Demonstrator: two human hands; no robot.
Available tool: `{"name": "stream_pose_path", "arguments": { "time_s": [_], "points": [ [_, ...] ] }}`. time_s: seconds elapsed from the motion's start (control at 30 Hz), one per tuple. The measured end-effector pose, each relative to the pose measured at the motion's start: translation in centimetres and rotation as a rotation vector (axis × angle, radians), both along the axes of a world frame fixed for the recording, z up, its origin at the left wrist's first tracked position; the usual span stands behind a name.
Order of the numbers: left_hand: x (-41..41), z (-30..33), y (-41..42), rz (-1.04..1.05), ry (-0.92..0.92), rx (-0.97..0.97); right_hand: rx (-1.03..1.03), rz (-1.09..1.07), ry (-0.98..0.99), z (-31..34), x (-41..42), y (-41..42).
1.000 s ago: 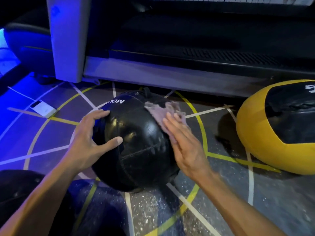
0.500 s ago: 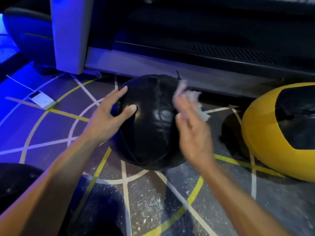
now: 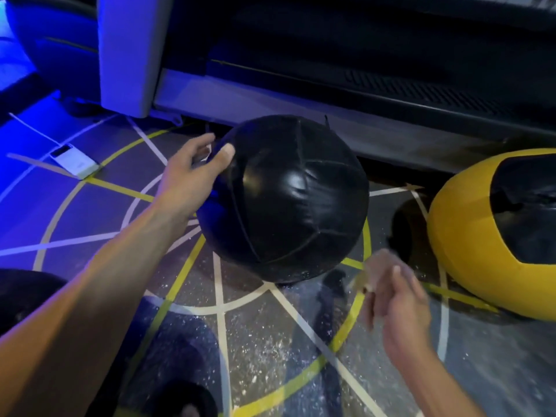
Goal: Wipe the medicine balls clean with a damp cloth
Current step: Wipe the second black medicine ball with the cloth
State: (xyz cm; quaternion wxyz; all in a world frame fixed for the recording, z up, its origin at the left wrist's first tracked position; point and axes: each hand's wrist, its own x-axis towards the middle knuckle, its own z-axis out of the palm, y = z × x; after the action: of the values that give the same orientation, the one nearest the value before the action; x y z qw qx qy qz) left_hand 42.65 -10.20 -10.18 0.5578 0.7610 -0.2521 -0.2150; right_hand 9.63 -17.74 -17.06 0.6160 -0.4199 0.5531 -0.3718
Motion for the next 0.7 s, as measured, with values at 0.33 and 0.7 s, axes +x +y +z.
{"name": "stream_pose_path", "arguments": {
  "time_s": [0.33, 0.7],
  "points": [
    [-1.9, -8.2, 5.2, 0.089, 0.804, -0.015, -0.142, 0.157, 0.057, -0.5, 5.9, -6.6],
    [-0.6, -0.8, 4.1, -0.034, 0.211, -0.036, -0.012, 0.137, -0.055, -1.3, 5.9, -5.3]
  ]
}}
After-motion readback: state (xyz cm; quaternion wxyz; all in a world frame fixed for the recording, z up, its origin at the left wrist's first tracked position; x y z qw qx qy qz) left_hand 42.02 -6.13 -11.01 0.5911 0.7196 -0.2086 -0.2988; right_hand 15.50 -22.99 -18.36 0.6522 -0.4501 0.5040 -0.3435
